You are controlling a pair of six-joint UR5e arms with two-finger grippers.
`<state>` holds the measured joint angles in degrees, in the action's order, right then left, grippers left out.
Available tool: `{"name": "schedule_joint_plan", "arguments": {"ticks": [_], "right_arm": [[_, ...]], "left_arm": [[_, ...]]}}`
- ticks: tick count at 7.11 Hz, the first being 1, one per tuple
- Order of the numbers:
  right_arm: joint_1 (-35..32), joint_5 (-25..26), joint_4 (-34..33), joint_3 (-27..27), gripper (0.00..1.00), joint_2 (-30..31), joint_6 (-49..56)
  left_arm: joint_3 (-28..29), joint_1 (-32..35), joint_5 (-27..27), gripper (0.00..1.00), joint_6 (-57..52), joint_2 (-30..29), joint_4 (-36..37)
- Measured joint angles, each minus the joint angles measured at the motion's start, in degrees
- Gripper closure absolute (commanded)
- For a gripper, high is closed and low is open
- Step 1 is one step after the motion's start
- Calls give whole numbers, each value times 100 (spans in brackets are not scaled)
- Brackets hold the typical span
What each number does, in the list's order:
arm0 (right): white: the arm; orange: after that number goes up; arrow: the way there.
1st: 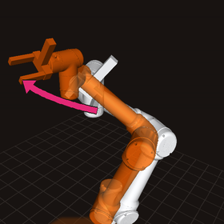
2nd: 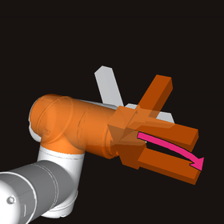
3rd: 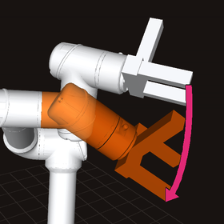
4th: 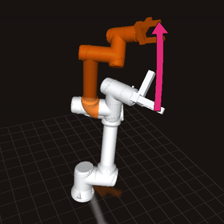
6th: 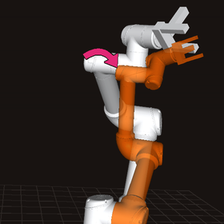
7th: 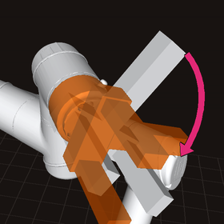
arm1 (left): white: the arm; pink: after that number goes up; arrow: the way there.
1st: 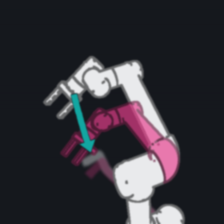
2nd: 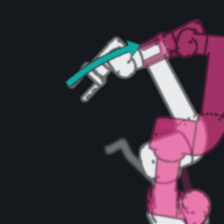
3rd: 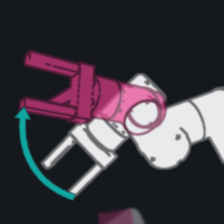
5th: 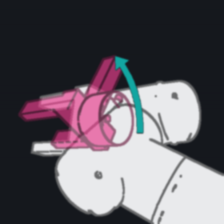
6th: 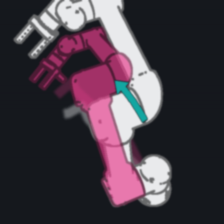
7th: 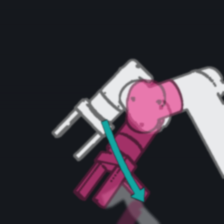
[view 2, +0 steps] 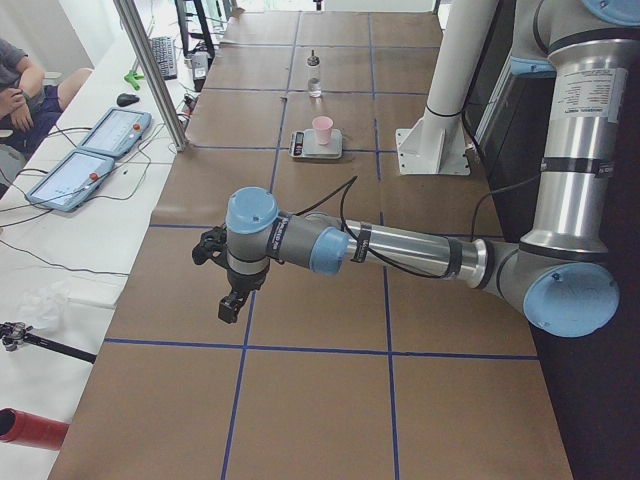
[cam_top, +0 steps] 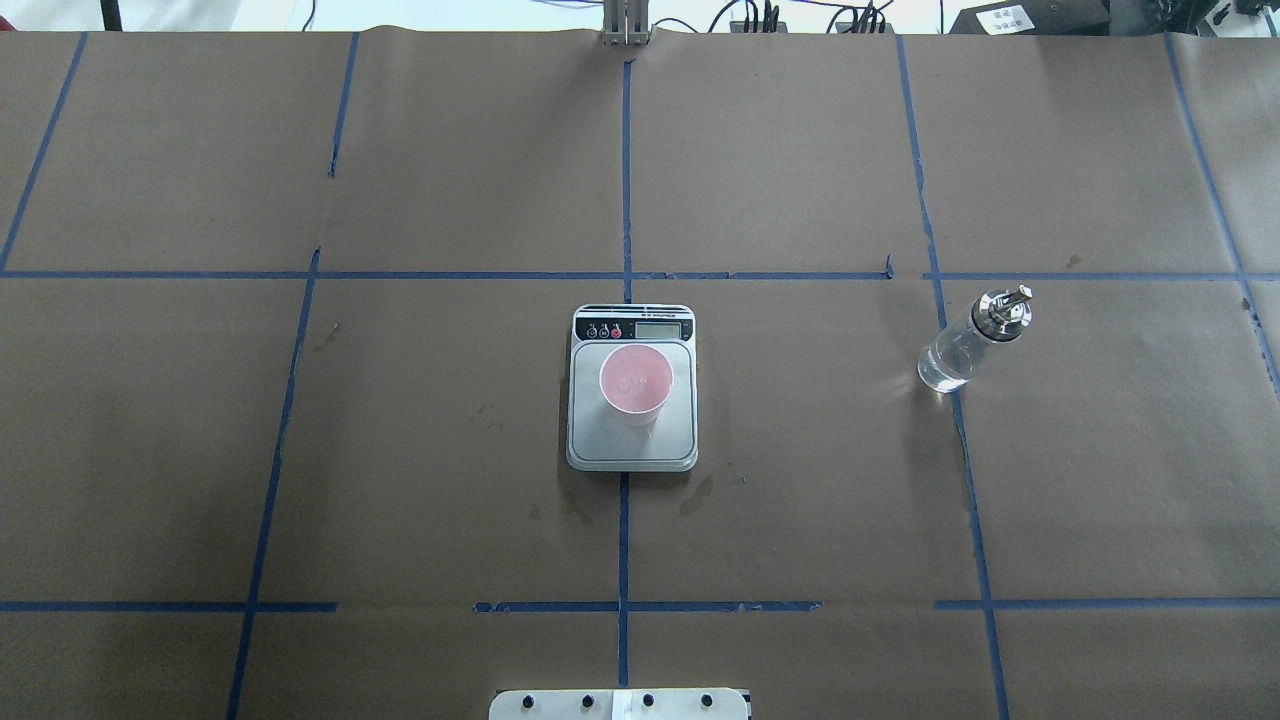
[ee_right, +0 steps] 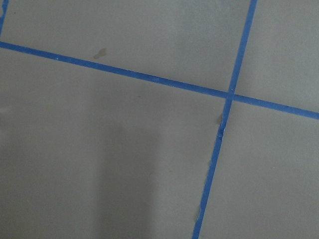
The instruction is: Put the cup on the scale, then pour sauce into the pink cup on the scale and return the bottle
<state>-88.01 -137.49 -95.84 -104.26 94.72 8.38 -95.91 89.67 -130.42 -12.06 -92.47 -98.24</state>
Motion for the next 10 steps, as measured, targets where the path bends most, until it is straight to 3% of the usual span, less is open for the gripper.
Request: {"name": "schedule_joint_plan", "arguments": {"ticks": [3, 10], "right_arm": [[-404, 12, 7, 318, 0, 71, 27], [-444, 30, 20, 762, 0, 71, 26]], "left_arm": [[68, 3, 7, 0, -22, 167, 59], [65, 12, -8, 0, -28, 531, 76]]}}
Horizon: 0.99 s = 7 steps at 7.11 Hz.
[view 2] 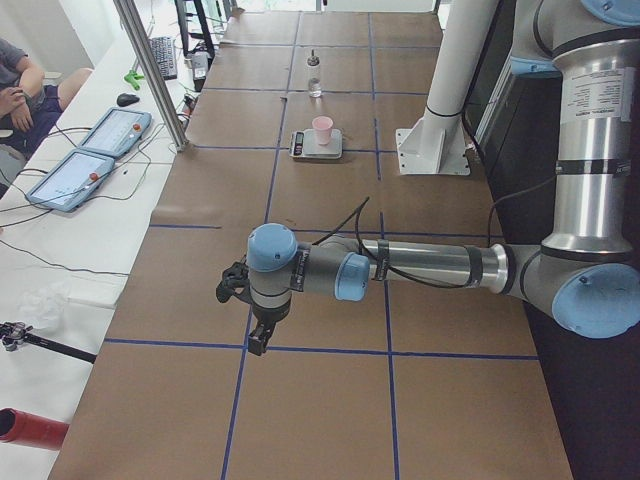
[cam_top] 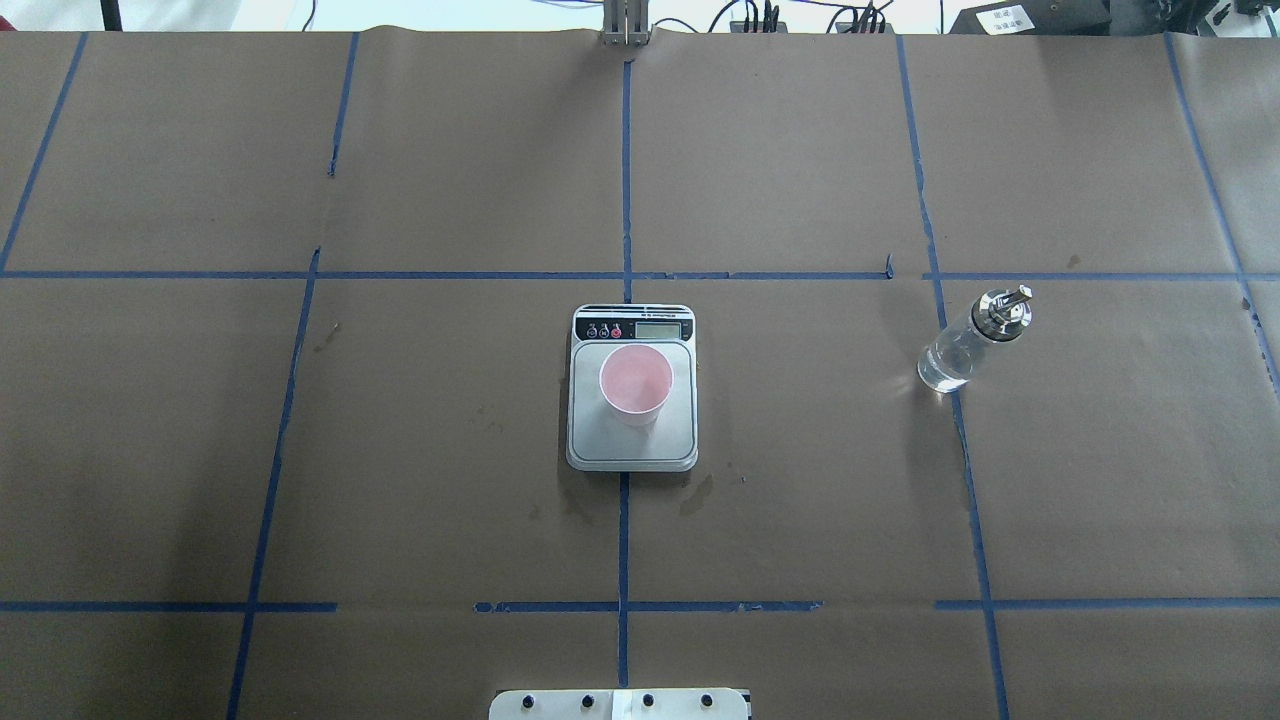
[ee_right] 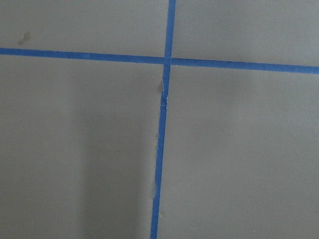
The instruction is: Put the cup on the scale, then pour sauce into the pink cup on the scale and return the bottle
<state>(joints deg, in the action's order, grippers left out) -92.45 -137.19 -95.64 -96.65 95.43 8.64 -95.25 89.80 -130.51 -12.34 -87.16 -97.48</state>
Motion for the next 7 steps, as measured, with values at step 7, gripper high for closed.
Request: {"name": "schedule_joint_plan", "arguments": {"ticks": [7], "right_arm": [[-1, 5, -1, 8, 0, -40, -11]], "left_arm": [[4, -5, -3, 0, 323, -12, -1]]}}
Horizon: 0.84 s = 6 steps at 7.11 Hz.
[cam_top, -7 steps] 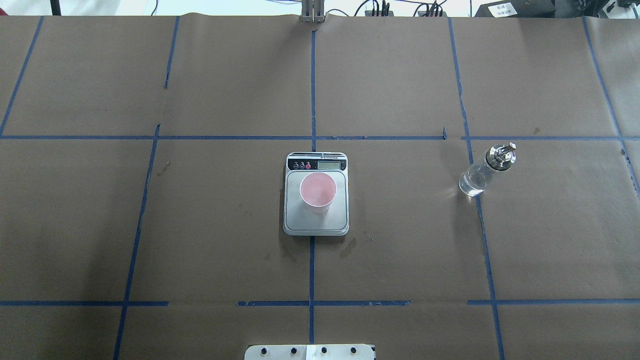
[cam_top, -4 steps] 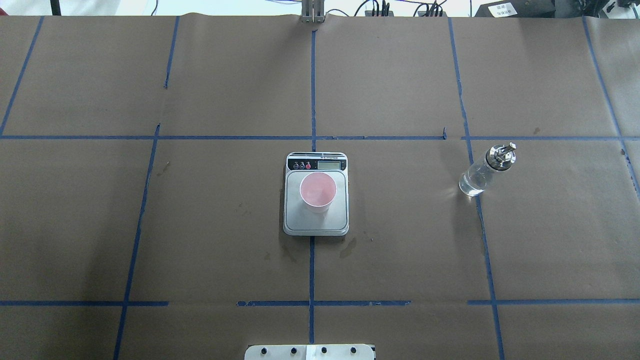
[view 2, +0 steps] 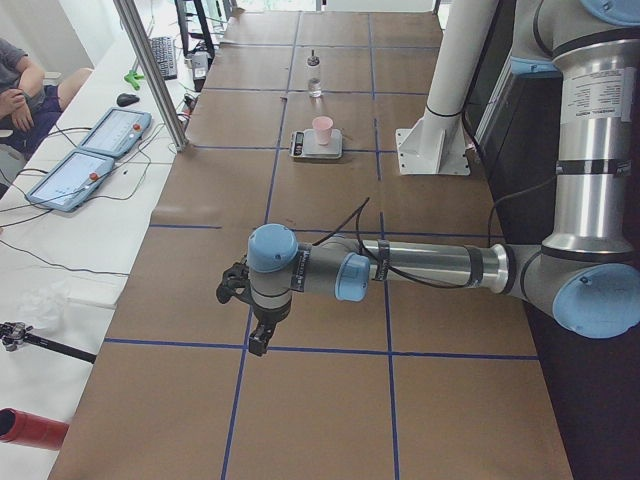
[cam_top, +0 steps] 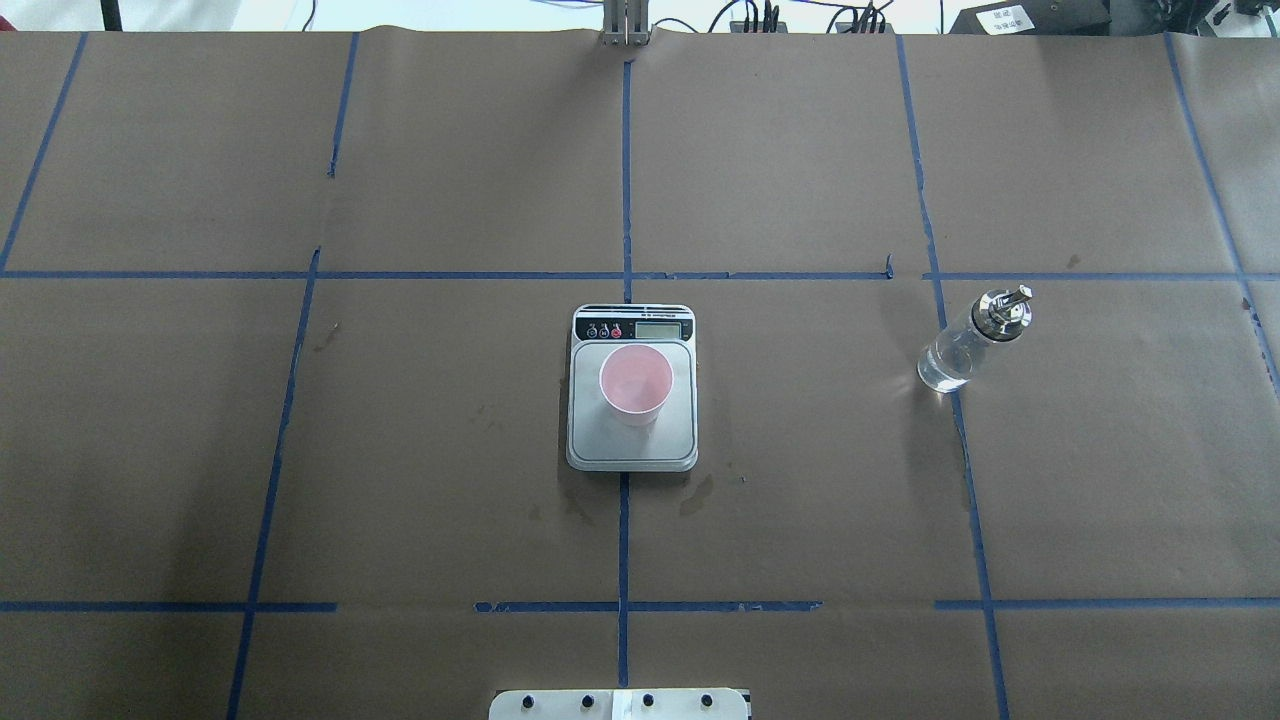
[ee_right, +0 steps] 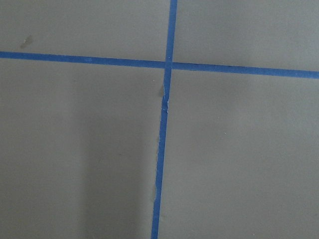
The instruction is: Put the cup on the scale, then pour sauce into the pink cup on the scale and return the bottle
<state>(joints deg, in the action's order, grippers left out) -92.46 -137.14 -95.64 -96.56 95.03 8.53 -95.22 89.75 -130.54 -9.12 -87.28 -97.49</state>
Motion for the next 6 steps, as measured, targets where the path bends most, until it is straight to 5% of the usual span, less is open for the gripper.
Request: {"name": "schedule_joint_plan", "arguments": {"ticks": [6], "right_arm": [[0, -3, 2, 6, 0, -21, 0]], "left_arm": [[262, -9, -535, 0, 1013, -20, -16]]}}
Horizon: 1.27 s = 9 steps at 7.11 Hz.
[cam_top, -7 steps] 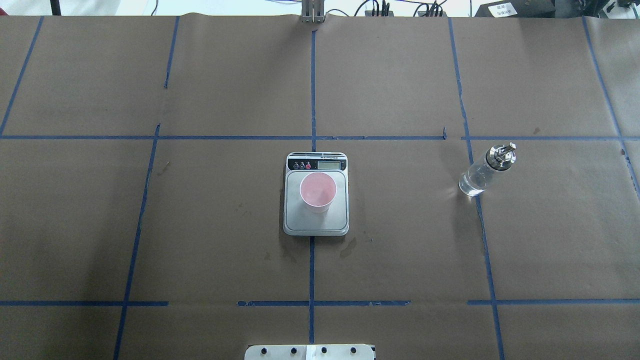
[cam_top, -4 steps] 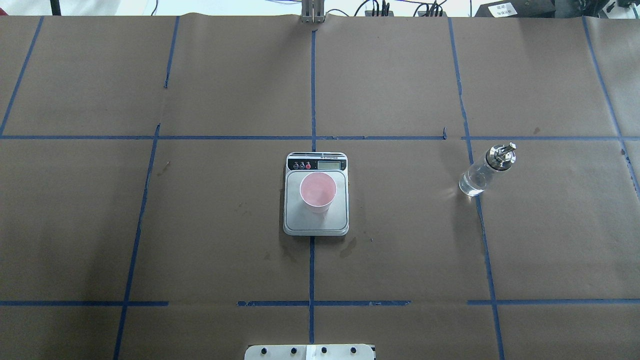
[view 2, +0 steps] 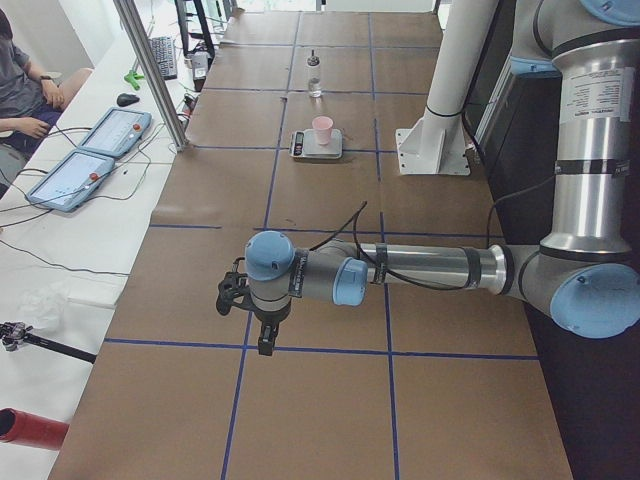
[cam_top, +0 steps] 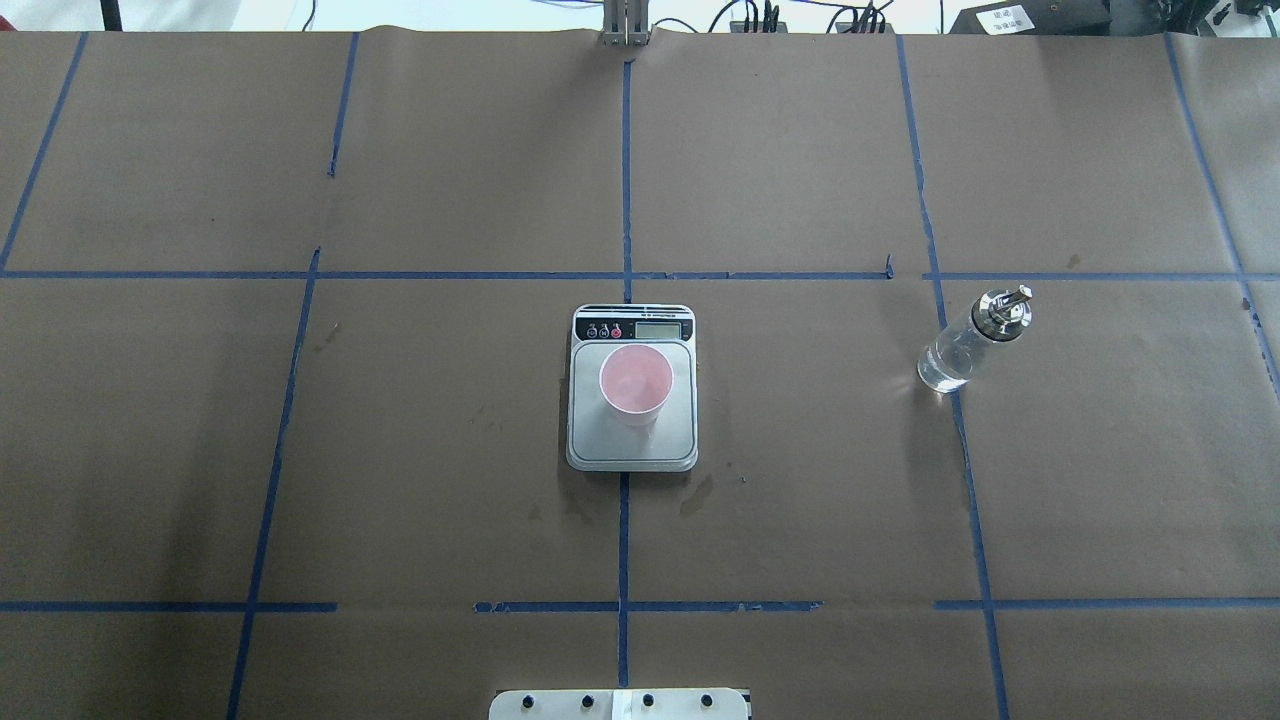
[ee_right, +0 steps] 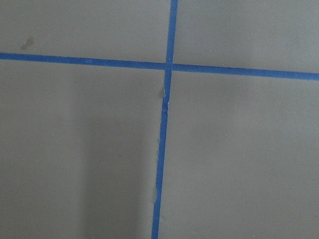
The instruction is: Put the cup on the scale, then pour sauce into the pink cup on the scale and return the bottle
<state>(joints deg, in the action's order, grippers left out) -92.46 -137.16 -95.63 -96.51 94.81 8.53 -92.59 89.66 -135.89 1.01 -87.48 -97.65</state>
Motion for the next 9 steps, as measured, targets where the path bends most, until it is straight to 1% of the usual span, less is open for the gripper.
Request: {"name": "schedule_joint_plan", "arguments": {"ticks": [2, 9], "right_arm": [[0, -3, 0, -1, 0, -5, 0], [0, -3, 0, -9, 0, -15, 0]], "left_arm": [[95, -1, -106, 0, 4, -5, 10], [24, -2, -72, 0, -41, -81, 45]]}}
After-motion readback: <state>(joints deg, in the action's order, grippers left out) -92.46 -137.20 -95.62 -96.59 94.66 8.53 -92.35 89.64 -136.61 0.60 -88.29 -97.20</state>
